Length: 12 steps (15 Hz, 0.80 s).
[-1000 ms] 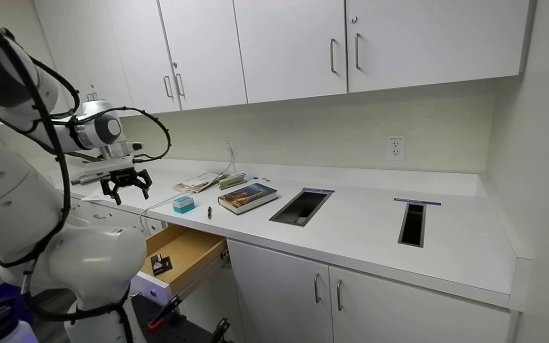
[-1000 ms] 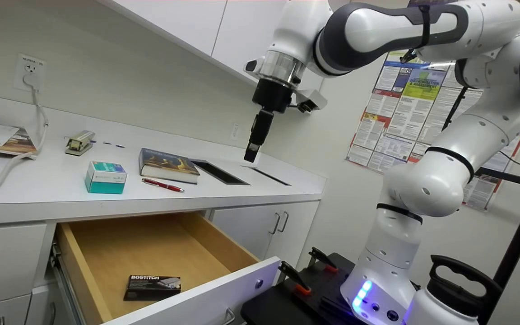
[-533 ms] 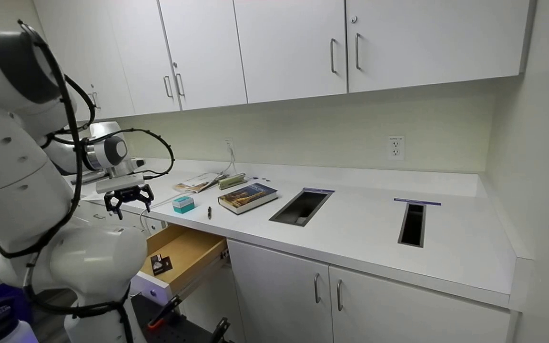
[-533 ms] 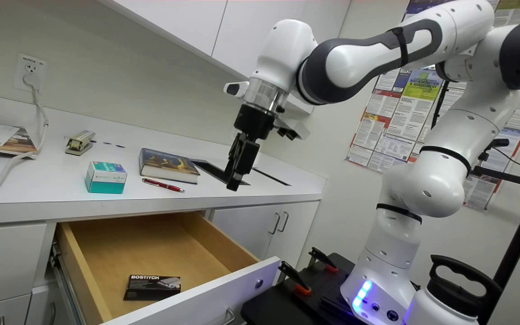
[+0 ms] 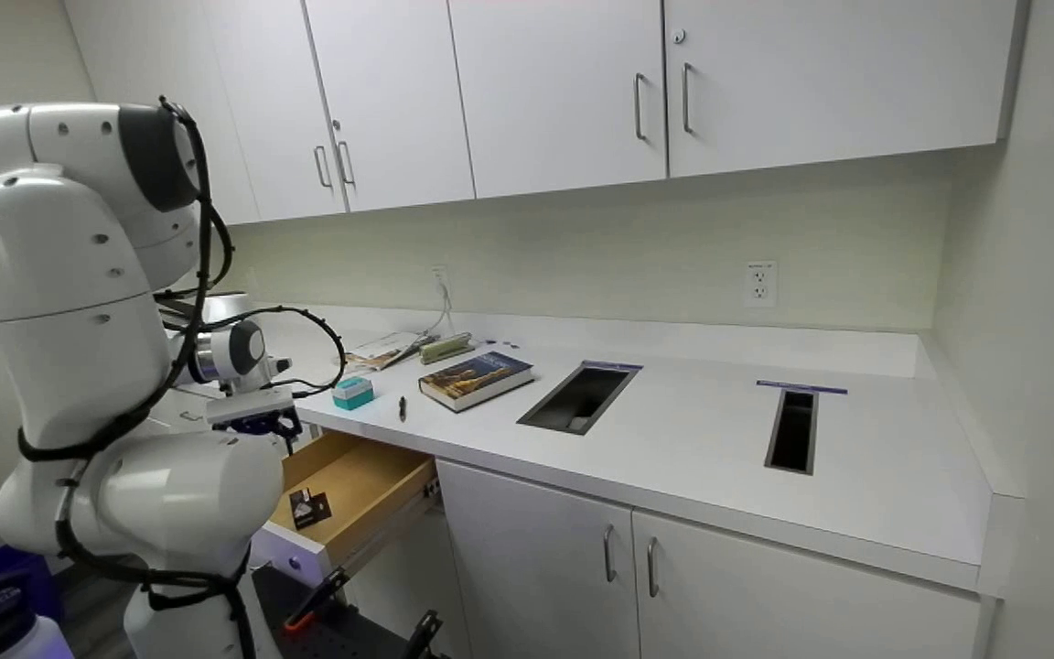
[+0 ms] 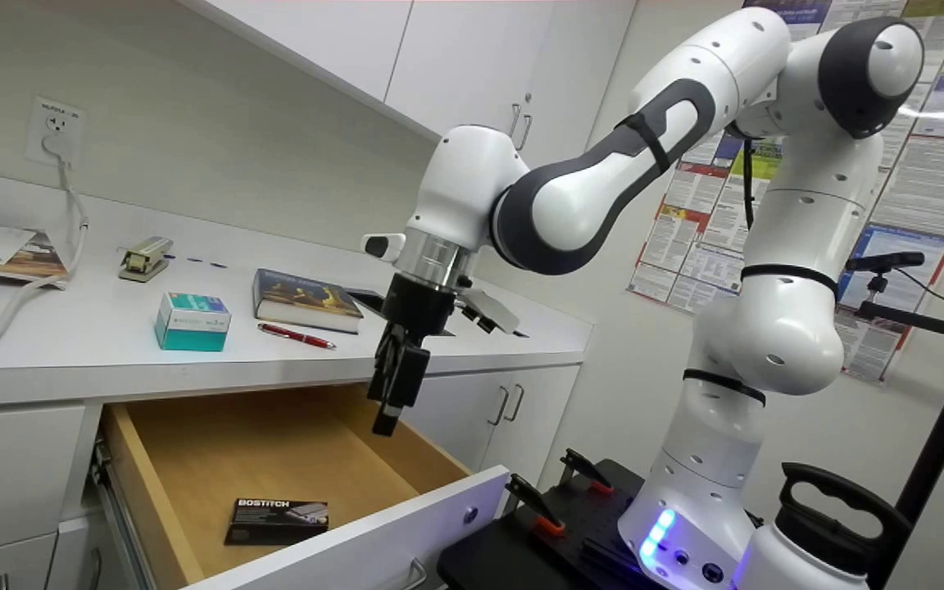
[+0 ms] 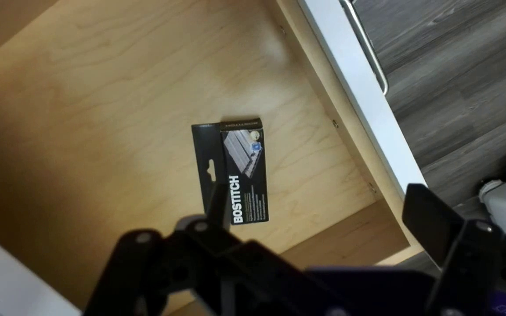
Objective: Remove the black box from the open drawer and put it on the counter
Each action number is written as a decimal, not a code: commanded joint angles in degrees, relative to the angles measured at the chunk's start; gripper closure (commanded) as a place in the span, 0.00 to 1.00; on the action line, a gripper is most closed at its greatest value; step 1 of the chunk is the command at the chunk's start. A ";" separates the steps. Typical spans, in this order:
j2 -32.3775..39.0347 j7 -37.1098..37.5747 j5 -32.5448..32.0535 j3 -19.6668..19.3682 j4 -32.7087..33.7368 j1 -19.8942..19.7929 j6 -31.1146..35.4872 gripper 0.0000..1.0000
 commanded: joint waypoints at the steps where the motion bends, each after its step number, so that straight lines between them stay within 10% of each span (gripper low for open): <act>1: 7.26 2.07 -3.00 1.02 2.27 -1.15 5.25 0.00; 12: 22.14 20.18 -24.07 -6.34 11.18 3.78 8.38 0.00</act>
